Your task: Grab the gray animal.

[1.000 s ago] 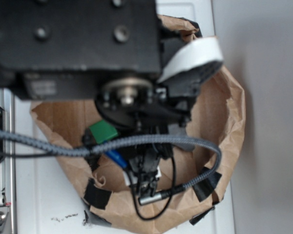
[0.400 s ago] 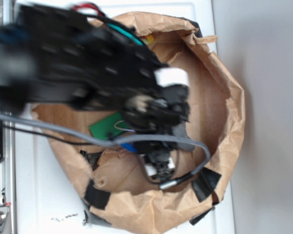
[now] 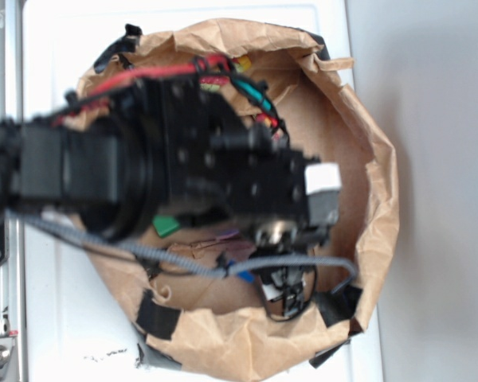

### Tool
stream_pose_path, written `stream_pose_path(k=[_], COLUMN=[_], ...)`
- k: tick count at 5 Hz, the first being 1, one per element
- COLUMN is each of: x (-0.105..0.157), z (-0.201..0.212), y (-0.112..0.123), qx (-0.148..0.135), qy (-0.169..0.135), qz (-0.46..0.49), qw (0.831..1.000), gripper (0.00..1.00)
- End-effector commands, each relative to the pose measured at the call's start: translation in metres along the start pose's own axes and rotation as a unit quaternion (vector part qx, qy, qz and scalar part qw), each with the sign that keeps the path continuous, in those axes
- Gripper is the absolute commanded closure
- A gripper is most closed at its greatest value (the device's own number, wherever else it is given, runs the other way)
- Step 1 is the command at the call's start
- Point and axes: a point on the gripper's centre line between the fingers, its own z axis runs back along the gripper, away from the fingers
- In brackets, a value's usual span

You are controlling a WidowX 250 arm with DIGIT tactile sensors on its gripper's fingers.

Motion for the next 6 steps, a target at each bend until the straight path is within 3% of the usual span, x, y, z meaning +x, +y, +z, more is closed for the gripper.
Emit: stream_pose_path(k=[1,2,4,5,6], x=[0.000,-0.002,0.005,0.006,0.012], z=[0.018,0.031,0.095,0.105,0.085], y=[-0.009,-0.009,-0.009,-0.001,0.010], qx=[-0.021,-0.033,-0.070,-0.075,-0.049], qy=[-0.024,-0.010,0.025,0.015,-0.022], qz=[-0.023,-0.029,0.010,0.010,0.010], qw=[0.999,0.999,0.997,0.997,0.998], gripper=[1.00,1.00,1.00,0.26,0.00])
